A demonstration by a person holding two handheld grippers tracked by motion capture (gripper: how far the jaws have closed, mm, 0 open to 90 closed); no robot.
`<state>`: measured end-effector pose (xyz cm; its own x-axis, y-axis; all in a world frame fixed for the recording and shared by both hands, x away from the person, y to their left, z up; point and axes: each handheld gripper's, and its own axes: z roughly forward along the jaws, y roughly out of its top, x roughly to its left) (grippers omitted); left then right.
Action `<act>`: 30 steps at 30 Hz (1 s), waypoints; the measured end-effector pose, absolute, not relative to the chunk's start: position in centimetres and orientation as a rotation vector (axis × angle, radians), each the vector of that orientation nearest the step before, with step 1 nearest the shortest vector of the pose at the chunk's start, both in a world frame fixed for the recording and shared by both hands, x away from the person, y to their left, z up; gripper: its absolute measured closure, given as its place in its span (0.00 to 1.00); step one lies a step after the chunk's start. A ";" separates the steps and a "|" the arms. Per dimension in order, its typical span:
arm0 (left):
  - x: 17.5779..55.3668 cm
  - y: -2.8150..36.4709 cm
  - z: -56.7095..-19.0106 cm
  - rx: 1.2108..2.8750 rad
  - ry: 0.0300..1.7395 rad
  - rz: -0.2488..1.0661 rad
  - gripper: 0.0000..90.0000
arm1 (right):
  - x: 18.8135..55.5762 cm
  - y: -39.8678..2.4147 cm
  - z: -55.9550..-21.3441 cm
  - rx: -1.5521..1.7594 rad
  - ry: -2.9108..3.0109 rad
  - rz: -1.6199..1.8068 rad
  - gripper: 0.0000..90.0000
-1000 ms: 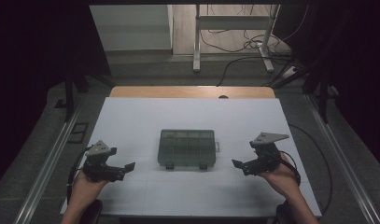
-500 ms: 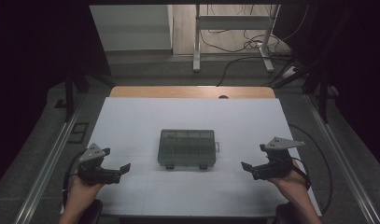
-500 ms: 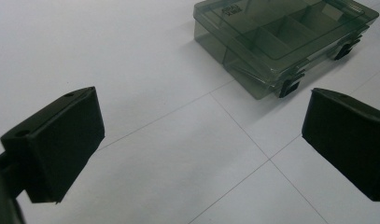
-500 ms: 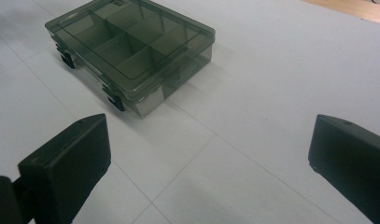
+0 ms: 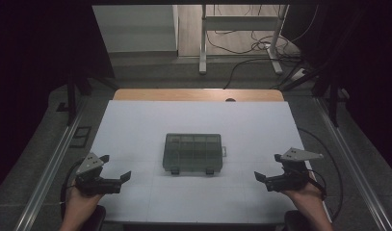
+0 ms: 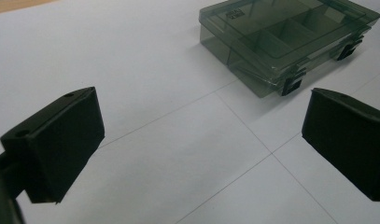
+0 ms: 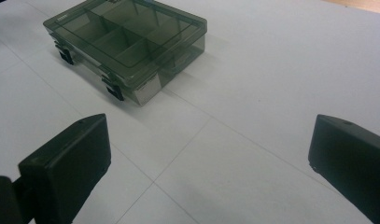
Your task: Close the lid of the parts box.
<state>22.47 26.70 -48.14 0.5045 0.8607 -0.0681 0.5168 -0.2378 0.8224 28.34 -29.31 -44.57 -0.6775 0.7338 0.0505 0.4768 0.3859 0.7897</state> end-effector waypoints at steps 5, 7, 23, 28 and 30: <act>22.0 27.0 -48.0 1.900 1.146 0.541 0.00 | 27.7 -29.5 -44.6 1.072 2.332 1.180 0.00; 21.9 27.1 -48.0 1.904 1.149 0.554 0.00 | 27.5 -29.6 -44.6 1.077 2.322 1.180 0.00; 21.1 28.0 -48.1 1.927 1.185 0.577 0.00 | 26.2 -30.1 -44.9 1.078 2.305 1.157 0.00; 21.1 28.1 -48.2 1.928 1.188 0.567 0.00 | 25.8 -30.4 -45.3 1.098 2.309 1.138 0.00; 21.1 28.3 -48.2 1.921 1.190 0.557 0.00 | 25.6 -30.6 -45.5 1.111 2.306 1.130 0.00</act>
